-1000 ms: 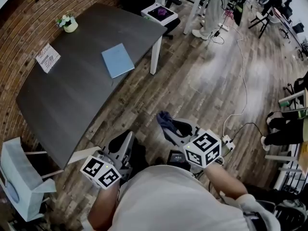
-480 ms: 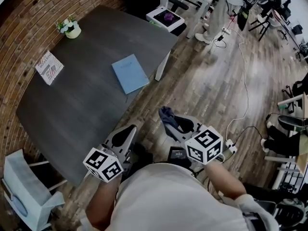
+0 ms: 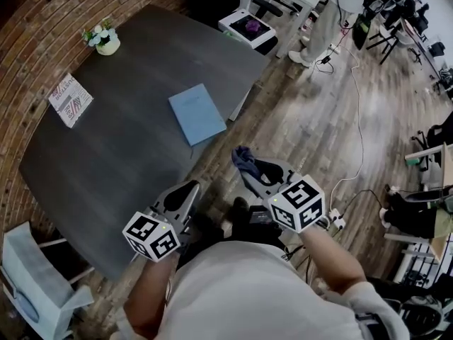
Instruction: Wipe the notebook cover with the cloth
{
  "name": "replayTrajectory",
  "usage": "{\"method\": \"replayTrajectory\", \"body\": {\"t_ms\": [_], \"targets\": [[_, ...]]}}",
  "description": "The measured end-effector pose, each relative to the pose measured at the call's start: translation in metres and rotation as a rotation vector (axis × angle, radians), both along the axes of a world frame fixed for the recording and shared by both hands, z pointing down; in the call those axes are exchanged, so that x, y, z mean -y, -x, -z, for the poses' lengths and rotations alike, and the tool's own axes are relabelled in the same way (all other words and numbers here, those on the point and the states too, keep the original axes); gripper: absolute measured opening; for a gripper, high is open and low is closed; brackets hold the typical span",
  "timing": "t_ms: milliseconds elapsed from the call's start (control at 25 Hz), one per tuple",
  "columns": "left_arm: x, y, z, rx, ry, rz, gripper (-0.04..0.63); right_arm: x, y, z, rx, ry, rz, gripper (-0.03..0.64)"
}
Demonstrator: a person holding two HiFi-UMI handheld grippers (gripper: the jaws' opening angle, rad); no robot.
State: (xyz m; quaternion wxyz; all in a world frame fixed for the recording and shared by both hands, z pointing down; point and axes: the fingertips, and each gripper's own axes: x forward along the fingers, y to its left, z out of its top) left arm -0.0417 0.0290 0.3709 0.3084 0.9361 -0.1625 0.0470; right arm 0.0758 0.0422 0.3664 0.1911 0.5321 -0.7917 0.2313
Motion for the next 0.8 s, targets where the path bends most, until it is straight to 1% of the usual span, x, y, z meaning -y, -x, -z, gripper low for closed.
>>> {"method": "replayTrajectory", "body": {"t_ms": [200, 480, 800], "targets": [[0.022, -0.01, -0.01, 0.016, 0.007, 0.051, 0.012, 0.035, -0.014, -0.008, -0.047, 0.011, 0.077, 0.126], [0.06, -0.031, -0.022, 0.05, 0.013, 0.183, 0.02, 0.094, -0.034, -0.023, -0.092, 0.042, 0.237, 0.126], [0.101, -0.053, -0.058, 0.112, 0.062, 0.284, 0.049, 0.166, -0.044, -0.044, -0.164, 0.049, 0.394, 0.126]]}}
